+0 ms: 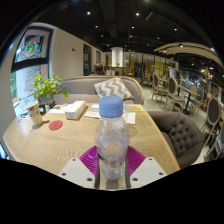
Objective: Pour water
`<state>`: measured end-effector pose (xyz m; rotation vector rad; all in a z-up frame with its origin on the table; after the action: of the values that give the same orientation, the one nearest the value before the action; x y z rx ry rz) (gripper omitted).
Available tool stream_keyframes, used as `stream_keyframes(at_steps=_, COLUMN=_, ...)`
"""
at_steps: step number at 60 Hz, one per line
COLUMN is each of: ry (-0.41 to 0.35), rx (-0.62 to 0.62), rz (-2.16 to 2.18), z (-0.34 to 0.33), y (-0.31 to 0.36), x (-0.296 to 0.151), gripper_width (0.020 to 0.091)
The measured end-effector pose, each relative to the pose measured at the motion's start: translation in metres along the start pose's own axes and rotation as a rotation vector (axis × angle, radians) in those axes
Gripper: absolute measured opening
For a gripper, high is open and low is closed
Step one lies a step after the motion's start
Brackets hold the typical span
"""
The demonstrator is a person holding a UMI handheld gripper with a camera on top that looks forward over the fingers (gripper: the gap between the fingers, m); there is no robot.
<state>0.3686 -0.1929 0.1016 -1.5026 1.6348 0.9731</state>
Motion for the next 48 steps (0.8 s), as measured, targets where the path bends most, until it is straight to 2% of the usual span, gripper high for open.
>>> stream_keyframes(at_steps=15, ry=0.010, rx=0.036, rz=0.019, z=0.001, y=0.006, x=-0.008, gripper_width=0.0337)
stream_keyframes(at_steps=24, ry=-0.003, rx=0.078, rz=-0.033, z=0.004, y=0.016, x=-0.030, gripper_width=0.0338)
stream_keyframes(at_steps=38, ry=-0.072, rx=0.170, rz=-0.232, z=0.004, y=0.064, x=-0.108, gripper_width=0.0336)
stream_keyframes(at_steps=48, ry=-0.130, rx=0.250, rz=-0.430, z=0.014, y=0.136, x=-0.174, gripper_width=0.0339)
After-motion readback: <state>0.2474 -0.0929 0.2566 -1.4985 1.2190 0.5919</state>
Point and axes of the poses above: the point between the fingertips, and its own axes, seen from behind it with the camera up: y to the left, x down, z forward, the way the camera looks, the point moved 6 cm from there along -z, backward, against the way the camera looks, and after that the axes turned 5 degrees about z, right-handed, at the moved point
